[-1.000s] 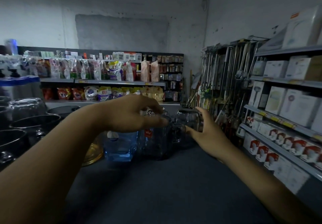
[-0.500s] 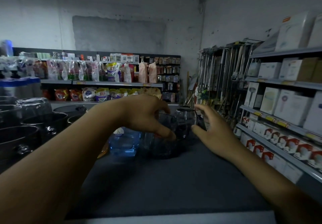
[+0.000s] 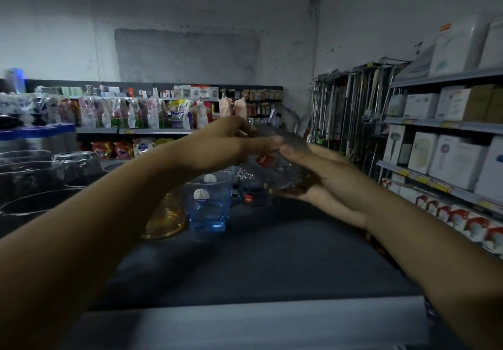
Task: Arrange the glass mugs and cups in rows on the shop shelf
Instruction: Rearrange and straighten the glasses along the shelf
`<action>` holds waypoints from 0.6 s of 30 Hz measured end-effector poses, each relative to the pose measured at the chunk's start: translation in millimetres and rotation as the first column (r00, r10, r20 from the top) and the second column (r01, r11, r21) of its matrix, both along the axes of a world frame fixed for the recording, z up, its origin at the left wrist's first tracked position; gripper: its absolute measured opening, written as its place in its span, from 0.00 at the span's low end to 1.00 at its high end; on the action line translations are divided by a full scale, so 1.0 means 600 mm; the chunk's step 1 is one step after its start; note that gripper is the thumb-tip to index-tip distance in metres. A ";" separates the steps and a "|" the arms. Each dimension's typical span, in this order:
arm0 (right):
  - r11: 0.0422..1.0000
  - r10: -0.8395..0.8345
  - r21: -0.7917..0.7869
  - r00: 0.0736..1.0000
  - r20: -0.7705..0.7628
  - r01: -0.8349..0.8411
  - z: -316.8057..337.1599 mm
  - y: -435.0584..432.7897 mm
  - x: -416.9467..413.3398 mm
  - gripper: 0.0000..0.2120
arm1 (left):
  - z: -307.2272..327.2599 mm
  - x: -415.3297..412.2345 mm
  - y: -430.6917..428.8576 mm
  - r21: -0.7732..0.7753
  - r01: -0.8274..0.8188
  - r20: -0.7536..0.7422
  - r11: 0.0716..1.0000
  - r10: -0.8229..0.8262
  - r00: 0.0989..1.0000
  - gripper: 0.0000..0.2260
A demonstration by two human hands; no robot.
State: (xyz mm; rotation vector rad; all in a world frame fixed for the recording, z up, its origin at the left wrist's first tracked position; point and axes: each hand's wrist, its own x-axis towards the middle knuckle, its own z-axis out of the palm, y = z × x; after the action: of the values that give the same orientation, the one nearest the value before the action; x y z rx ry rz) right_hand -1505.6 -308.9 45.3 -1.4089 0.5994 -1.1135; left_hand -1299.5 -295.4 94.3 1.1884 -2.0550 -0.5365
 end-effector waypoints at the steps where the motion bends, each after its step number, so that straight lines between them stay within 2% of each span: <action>1: 0.998 -0.035 -0.043 0.999 -0.023 0.034 0.005 0.001 0.000 0.27 | -0.003 0.005 0.001 -0.042 -0.023 0.000 0.999 0.023 1.000 0.25; 3: 0.982 -0.138 -0.151 0.978 -0.160 0.114 0.022 0.009 -0.006 0.30 | -0.008 0.019 0.006 -0.144 -0.065 0.099 0.987 0.080 0.992 0.25; 4: 0.963 -0.211 -0.221 0.938 -0.273 0.152 0.034 0.016 -0.009 0.31 | -0.011 0.027 0.010 -0.167 -0.066 0.175 0.984 0.096 0.980 0.26; 5: 0.934 -0.297 -0.309 0.867 -0.401 0.177 0.046 0.020 -0.011 0.32 | -0.017 0.037 0.012 -0.166 -0.056 0.245 0.985 0.096 0.965 0.27; 7: 0.853 -0.477 -0.491 0.641 -0.602 0.174 0.065 0.020 -0.009 0.37 | -0.034 0.051 0.019 -0.173 -0.031 0.368 0.985 0.094 0.925 0.28; 8: 0.812 -0.548 -0.566 0.520 -0.655 0.143 0.071 0.018 -0.005 0.40 | -0.045 0.058 0.020 -0.232 -0.024 0.442 0.972 0.128 0.888 0.28; 10: 0.767 -0.612 -0.639 0.362 -0.703 0.055 0.076 0.011 0.006 0.43 | -0.068 0.071 0.018 -0.380 -0.012 0.557 0.925 0.239 0.795 0.27; 12: 0.762 -0.621 -0.647 0.291 -0.727 0.009 0.071 -0.001 0.014 0.43 | -0.086 0.080 0.017 -0.426 0.000 0.563 0.905 0.265 0.783 0.25; 18: 0.755 -0.650 -0.652 0.194 -0.735 0.063 0.037 -0.018 0.045 0.38 | -0.104 0.084 0.007 -0.465 0.003 0.526 0.885 0.274 0.805 0.24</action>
State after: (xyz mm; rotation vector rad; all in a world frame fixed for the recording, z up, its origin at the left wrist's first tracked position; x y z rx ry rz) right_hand -1478.7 -319.6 67.3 -2.5143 1.7434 -0.6303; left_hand -1249.0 -291.5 32.0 1.2979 -2.3750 0.4315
